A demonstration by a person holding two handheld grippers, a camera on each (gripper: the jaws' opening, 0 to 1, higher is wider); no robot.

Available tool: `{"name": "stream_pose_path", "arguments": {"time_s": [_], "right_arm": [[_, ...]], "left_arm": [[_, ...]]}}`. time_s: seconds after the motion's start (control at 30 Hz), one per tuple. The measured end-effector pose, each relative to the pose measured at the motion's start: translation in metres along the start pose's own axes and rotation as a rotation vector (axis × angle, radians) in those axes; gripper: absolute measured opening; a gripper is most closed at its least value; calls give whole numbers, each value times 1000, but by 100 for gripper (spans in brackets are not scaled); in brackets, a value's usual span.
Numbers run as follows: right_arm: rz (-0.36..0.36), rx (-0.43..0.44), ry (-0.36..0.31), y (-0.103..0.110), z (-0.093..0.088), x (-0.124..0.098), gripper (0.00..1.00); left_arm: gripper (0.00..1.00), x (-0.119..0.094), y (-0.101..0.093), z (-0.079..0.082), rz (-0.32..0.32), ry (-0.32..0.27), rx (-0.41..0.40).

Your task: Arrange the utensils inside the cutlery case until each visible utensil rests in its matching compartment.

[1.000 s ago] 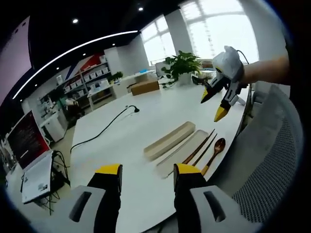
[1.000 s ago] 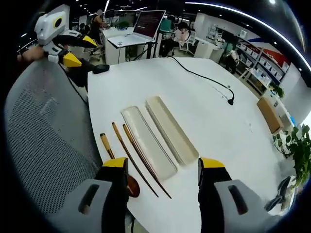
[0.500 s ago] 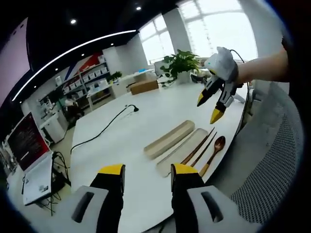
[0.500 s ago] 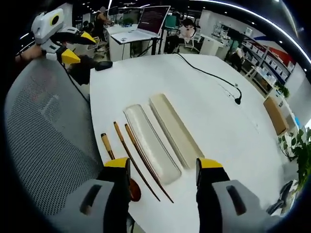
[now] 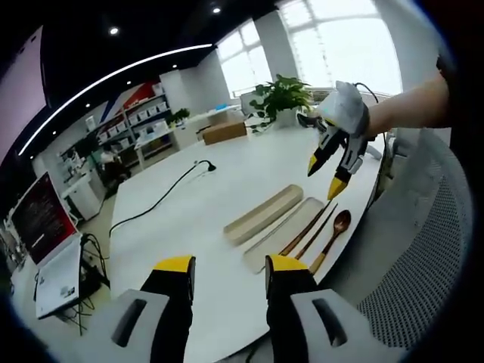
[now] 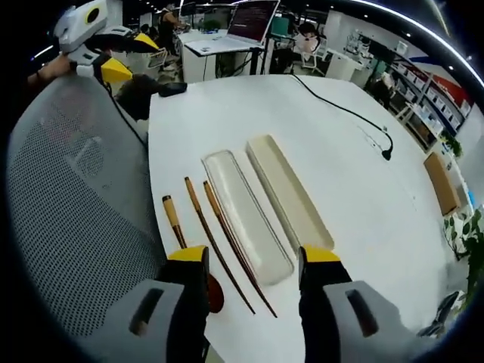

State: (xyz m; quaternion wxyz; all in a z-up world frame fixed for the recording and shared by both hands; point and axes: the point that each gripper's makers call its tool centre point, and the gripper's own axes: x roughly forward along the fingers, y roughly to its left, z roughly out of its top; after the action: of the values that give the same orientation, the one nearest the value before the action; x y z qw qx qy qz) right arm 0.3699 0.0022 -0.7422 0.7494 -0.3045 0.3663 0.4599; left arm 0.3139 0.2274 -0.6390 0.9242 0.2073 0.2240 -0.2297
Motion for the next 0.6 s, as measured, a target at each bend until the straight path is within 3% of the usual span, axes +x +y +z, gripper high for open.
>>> {"name": "stream_pose_path", "arguments": {"time_s": [0.3,0.6], "right_arm": [[40,-27,35,10,-5,10,42],[89,-46,31,21,1,18,41]], "left_arm": [[37,1,0,-2,-2,9,6],[37,0,0,-2,0,12,10]]}}
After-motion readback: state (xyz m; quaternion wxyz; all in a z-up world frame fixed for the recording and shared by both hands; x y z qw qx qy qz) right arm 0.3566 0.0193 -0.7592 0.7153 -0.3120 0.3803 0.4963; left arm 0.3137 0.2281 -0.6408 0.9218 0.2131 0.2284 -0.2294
